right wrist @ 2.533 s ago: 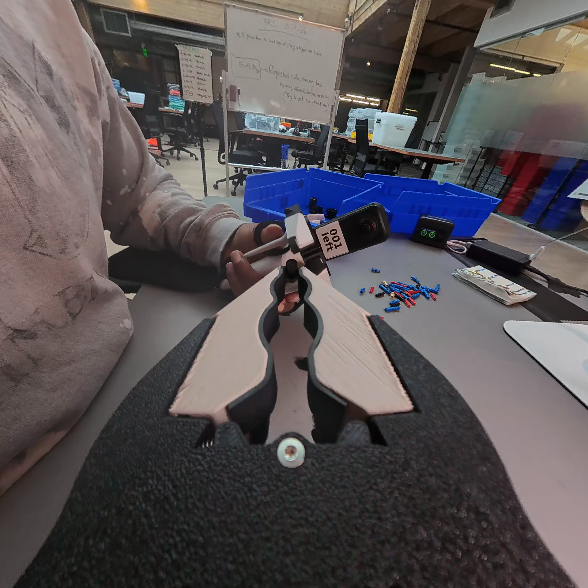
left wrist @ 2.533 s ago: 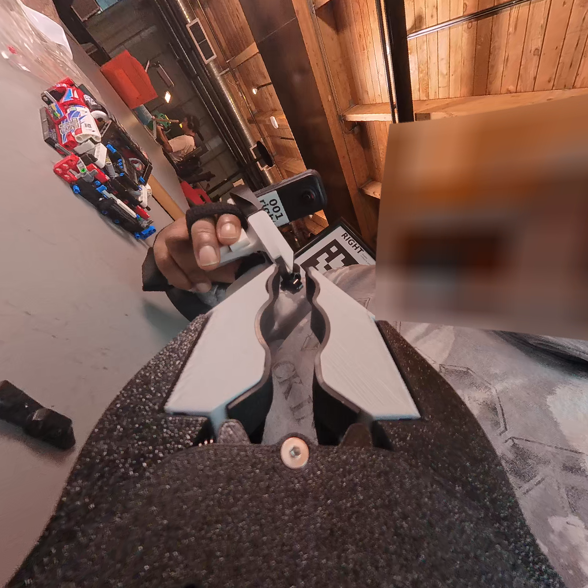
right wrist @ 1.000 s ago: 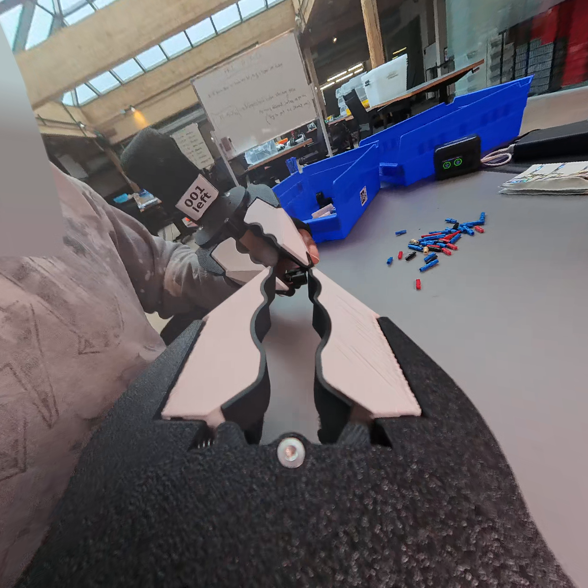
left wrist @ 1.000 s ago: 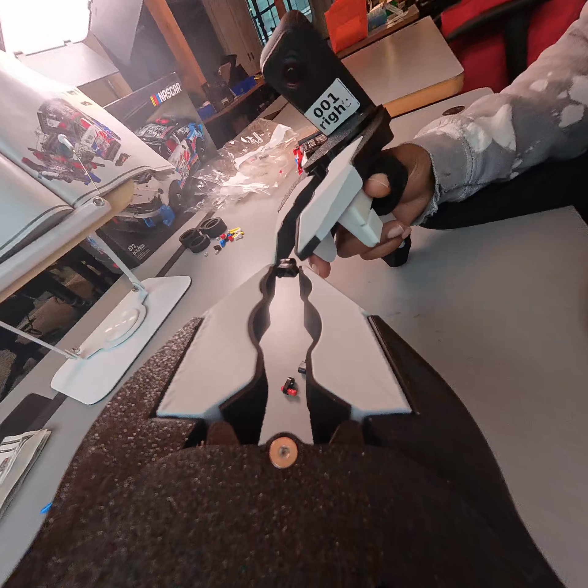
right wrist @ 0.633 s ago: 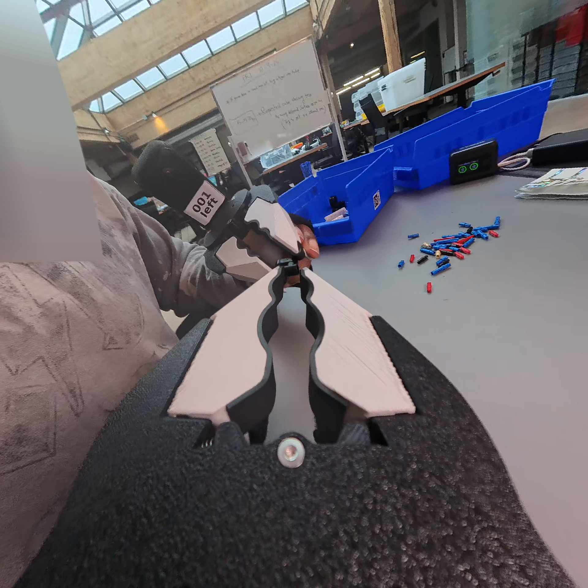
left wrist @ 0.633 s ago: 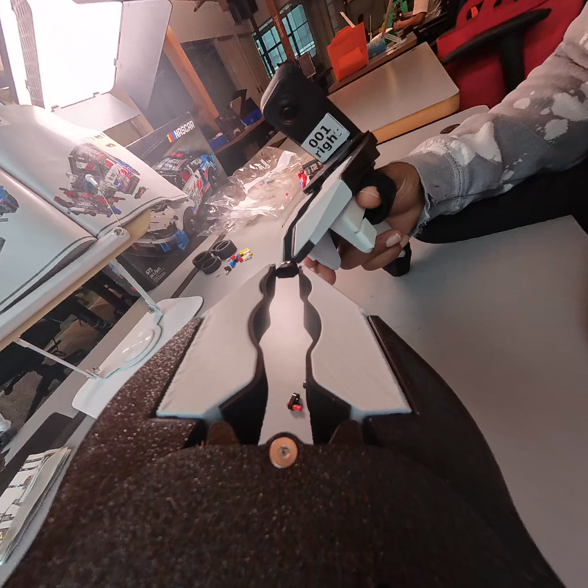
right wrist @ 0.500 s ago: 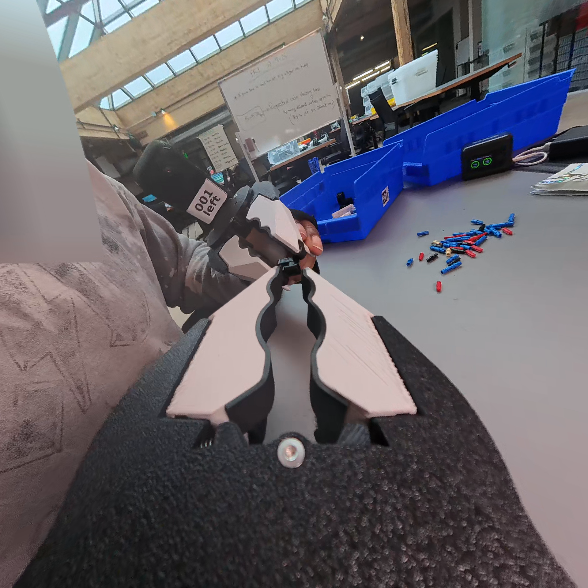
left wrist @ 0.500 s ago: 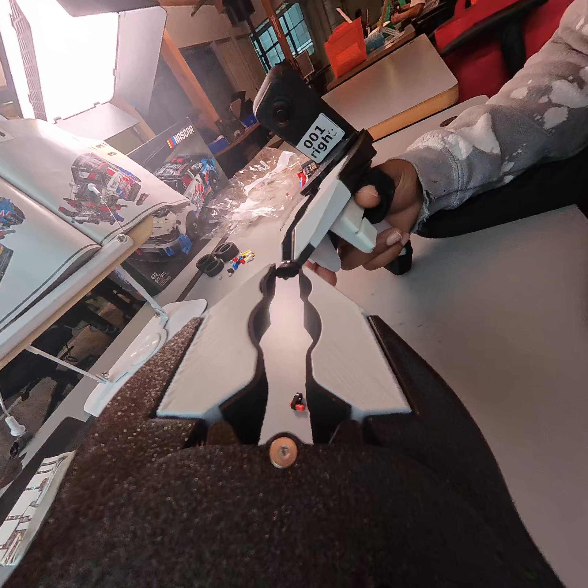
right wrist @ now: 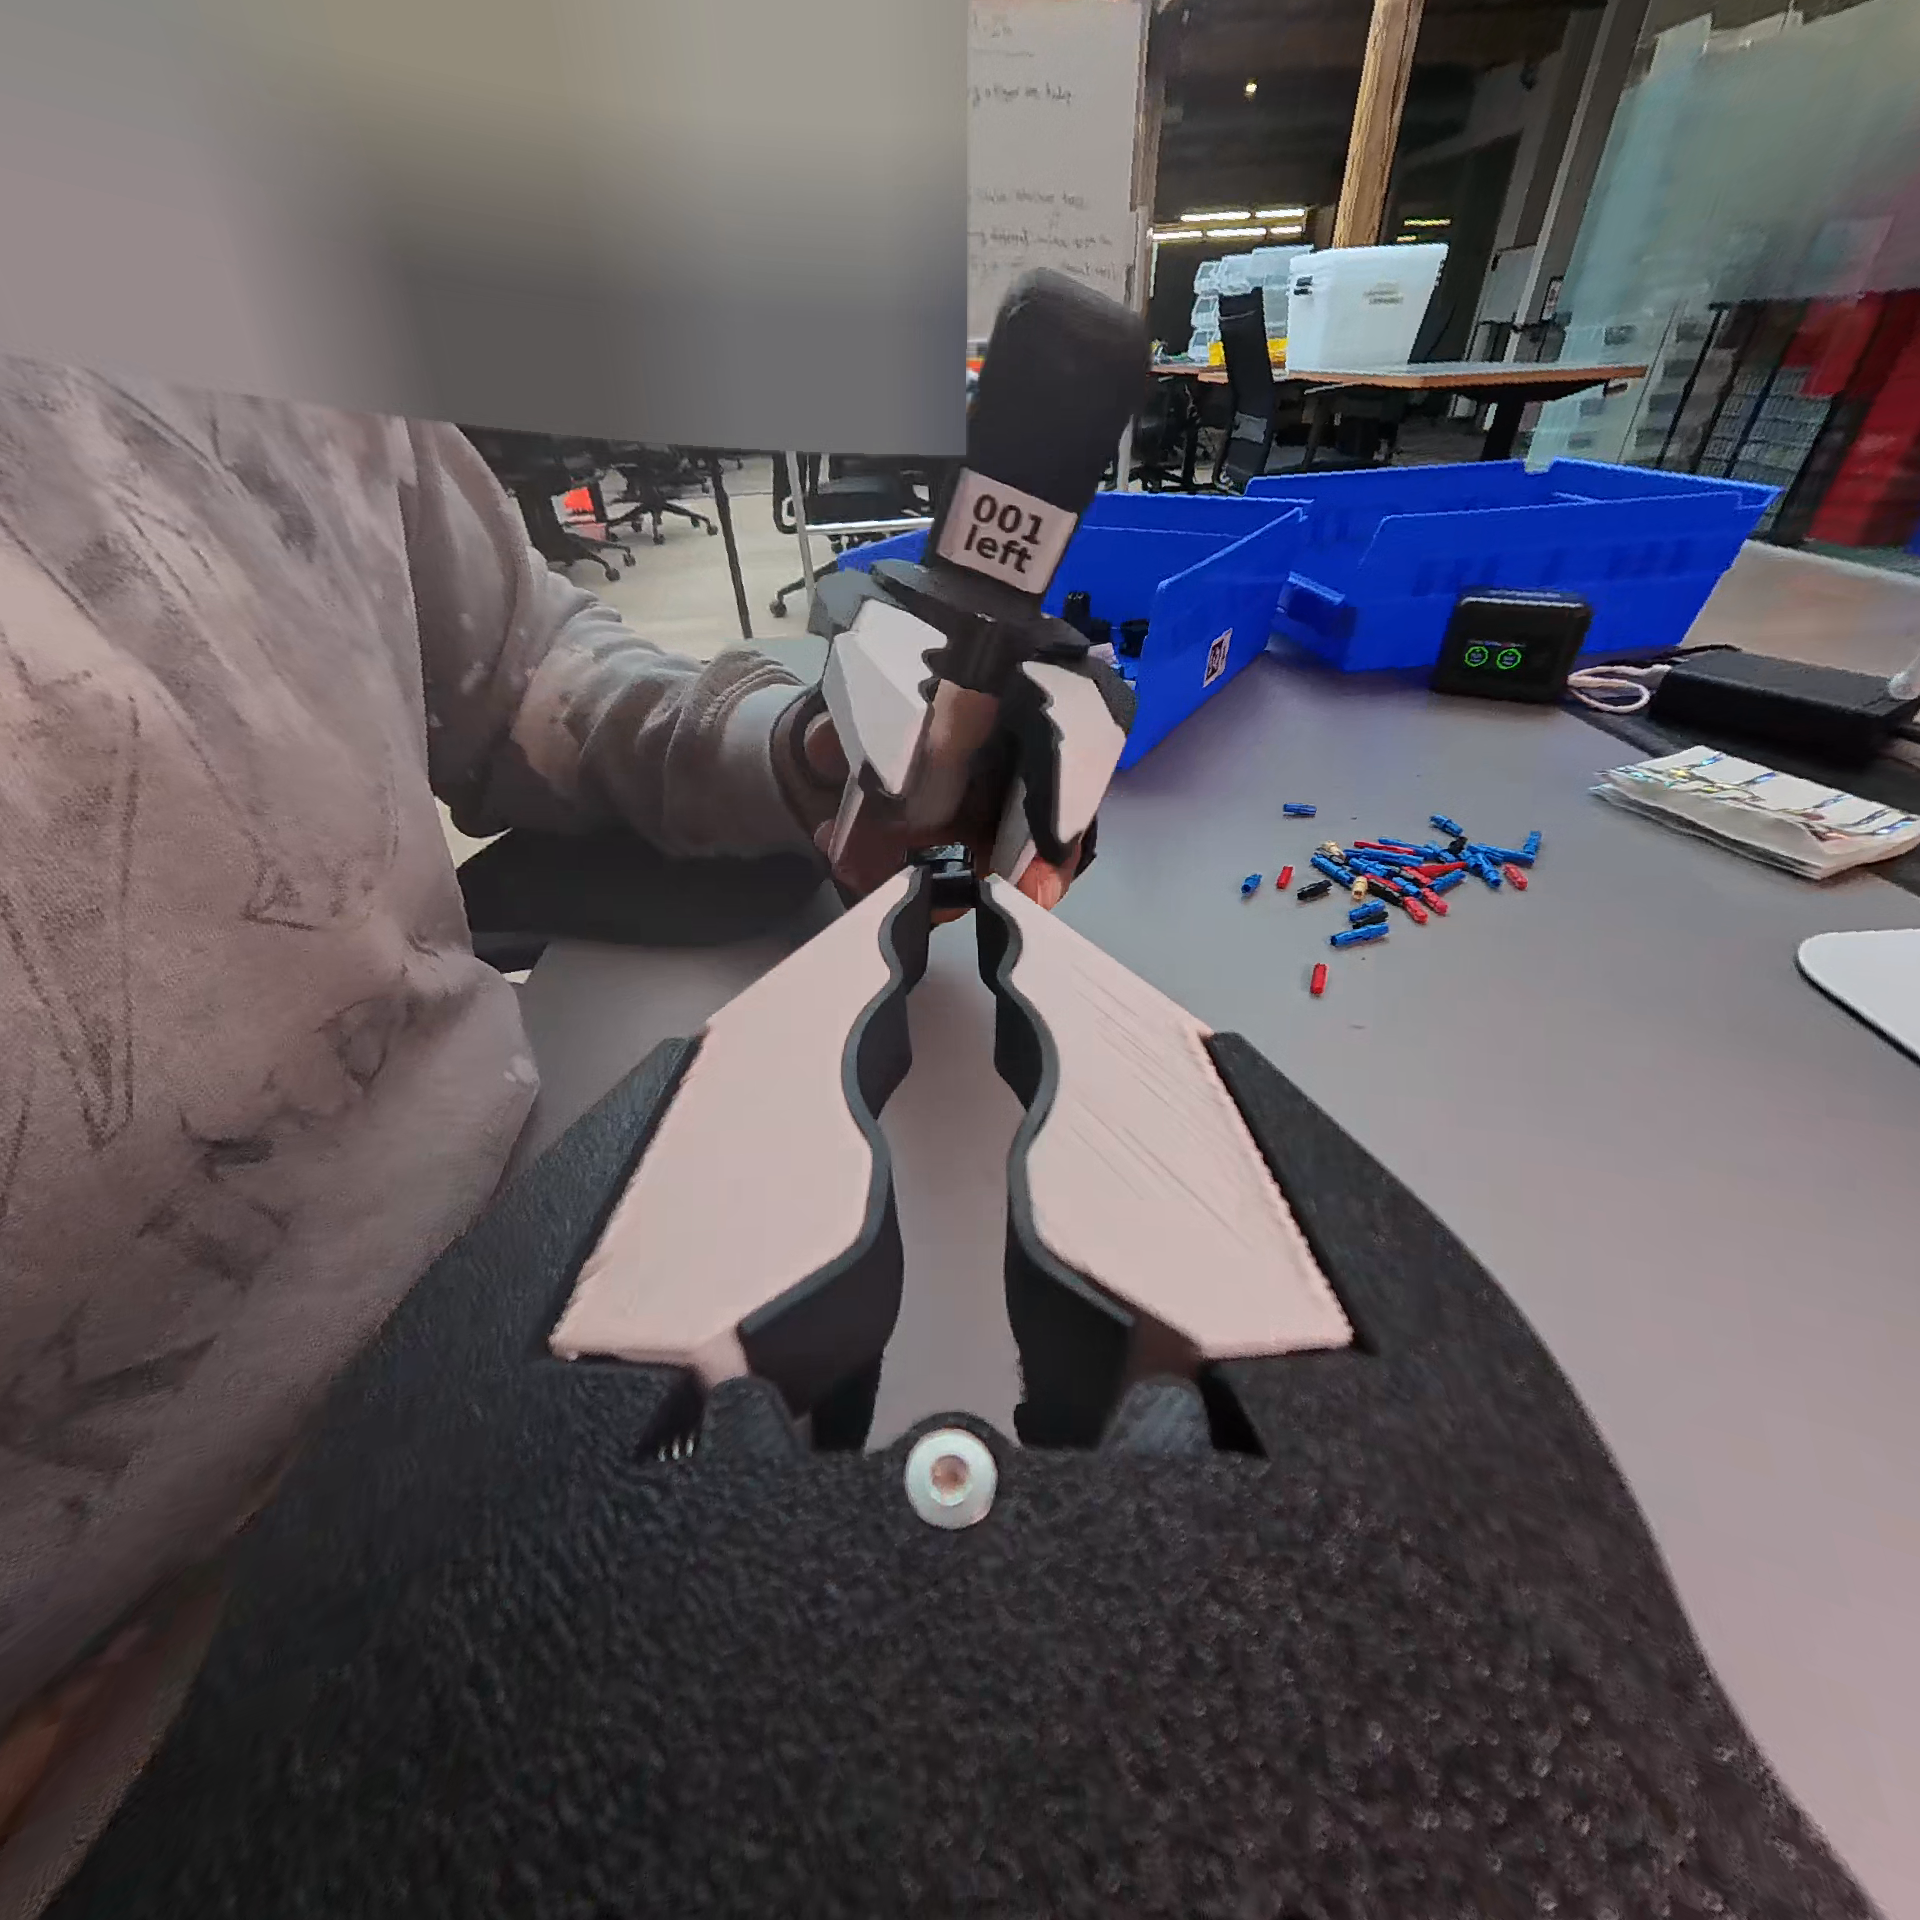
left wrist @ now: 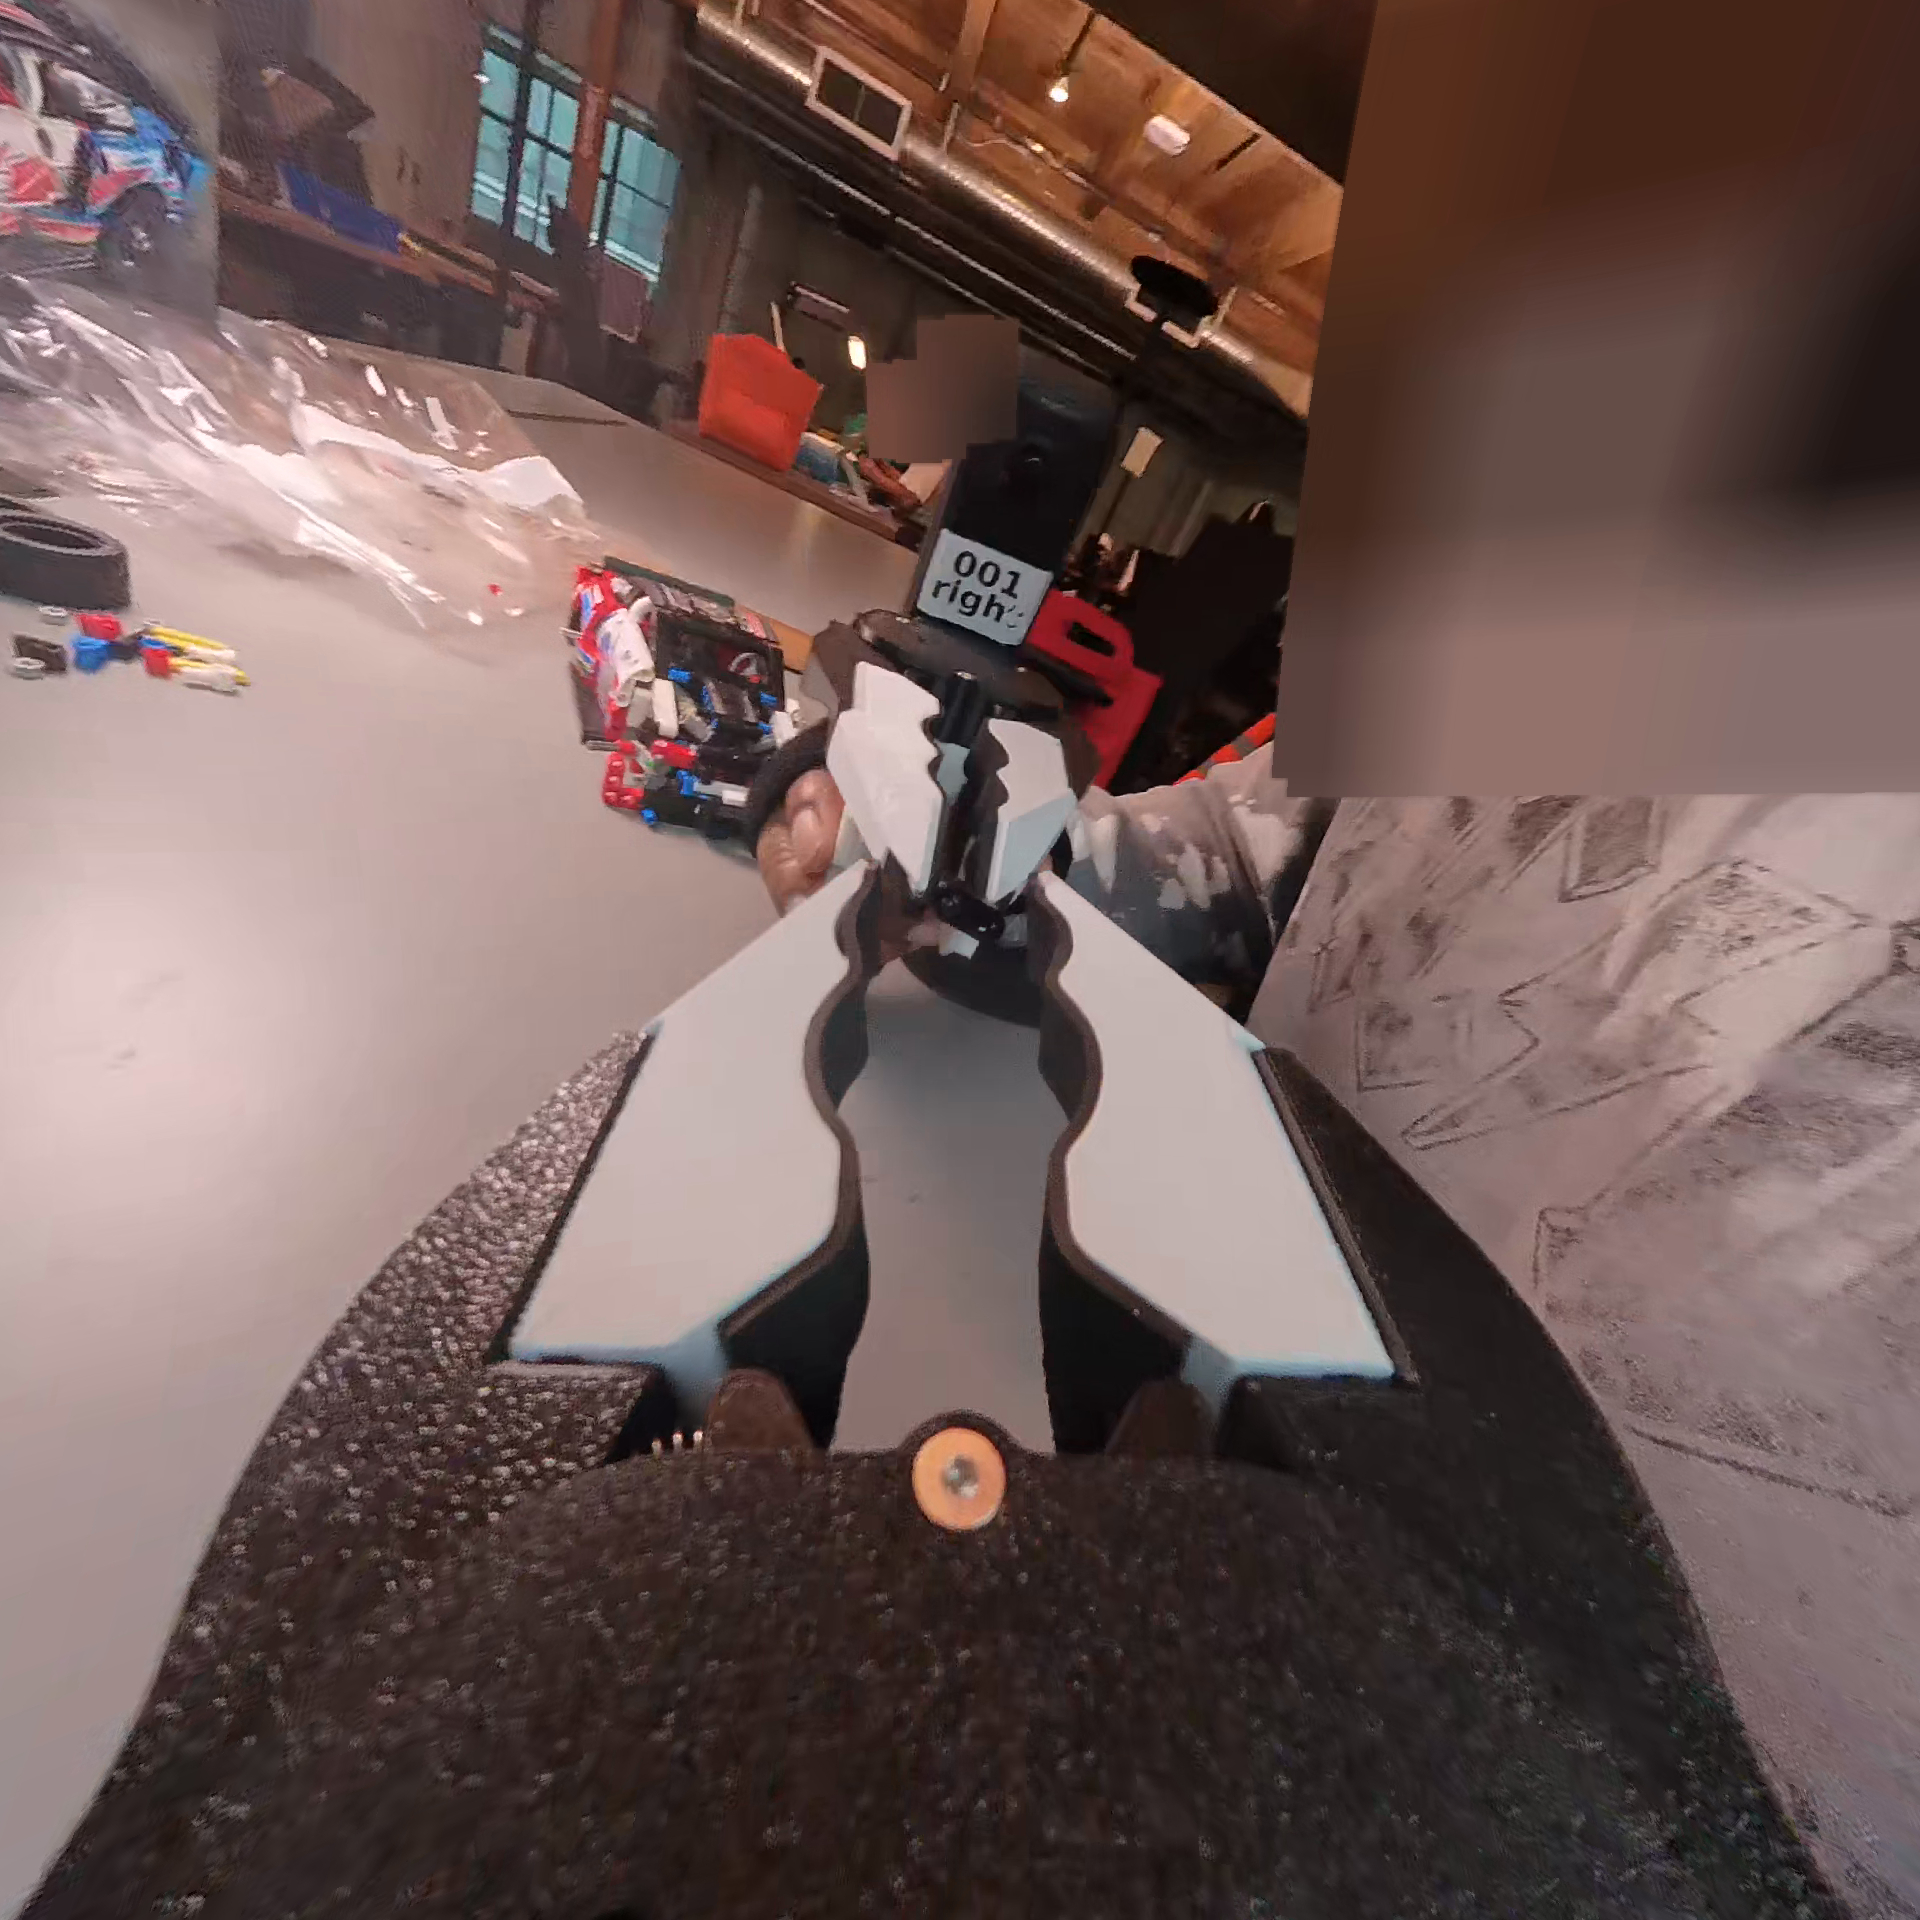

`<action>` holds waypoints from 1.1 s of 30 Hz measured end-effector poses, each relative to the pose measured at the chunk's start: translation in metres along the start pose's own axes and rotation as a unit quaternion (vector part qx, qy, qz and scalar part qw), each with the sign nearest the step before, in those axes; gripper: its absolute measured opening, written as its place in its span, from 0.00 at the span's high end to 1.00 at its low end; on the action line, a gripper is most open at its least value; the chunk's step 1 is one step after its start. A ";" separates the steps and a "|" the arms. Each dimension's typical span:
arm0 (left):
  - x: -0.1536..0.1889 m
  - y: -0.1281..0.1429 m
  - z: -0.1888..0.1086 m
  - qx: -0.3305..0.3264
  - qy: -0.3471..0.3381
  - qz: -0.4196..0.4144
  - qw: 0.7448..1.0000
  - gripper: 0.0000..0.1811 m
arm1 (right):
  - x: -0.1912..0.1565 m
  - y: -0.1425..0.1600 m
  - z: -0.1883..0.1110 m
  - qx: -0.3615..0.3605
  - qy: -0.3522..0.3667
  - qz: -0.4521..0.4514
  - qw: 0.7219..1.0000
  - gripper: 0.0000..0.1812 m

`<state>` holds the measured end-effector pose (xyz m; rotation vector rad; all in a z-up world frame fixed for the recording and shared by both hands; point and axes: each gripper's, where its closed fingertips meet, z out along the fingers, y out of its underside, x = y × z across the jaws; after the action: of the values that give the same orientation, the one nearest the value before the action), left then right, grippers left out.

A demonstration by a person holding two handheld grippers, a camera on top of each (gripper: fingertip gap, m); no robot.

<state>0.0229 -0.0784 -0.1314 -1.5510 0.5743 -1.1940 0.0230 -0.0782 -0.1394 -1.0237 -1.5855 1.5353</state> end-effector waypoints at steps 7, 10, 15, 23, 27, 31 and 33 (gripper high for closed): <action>0.005 0.010 0.005 -0.043 -0.038 0.115 0.992 0.90 | -0.005 -0.003 0.002 0.015 -0.043 0.087 0.995 0.96; 0.002 0.010 0.004 -0.054 -0.060 0.154 0.985 0.91 | -0.003 -0.003 0.003 0.025 -0.062 0.157 0.985 0.96; -0.002 0.016 0.002 -0.076 -0.076 0.172 0.979 0.96 | -0.005 0.002 0.004 0.019 -0.115 0.260 0.959 0.96; -0.008 0.021 0.001 -0.093 -0.089 0.191 0.973 0.88 | -0.001 0.012 0.008 0.002 -0.116 0.299 0.947 0.96; -0.004 0.029 -0.001 -0.122 -0.084 0.261 0.954 0.95 | -0.006 0.019 0.014 -0.007 -0.169 0.402 0.900 0.96; -0.003 0.033 -0.002 -0.142 -0.090 0.310 0.936 0.96 | -0.010 0.022 0.014 -0.007 -0.210 0.477 0.853 0.97; -0.001 0.034 -0.001 -0.151 -0.091 0.338 0.924 0.97 | -0.012 0.022 0.013 -0.005 -0.223 0.490 0.843 0.97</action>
<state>0.0287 -0.0900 -0.1629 -1.5031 1.0964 -0.4422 0.0184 -0.0949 -0.1618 -1.7313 -1.3849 2.5969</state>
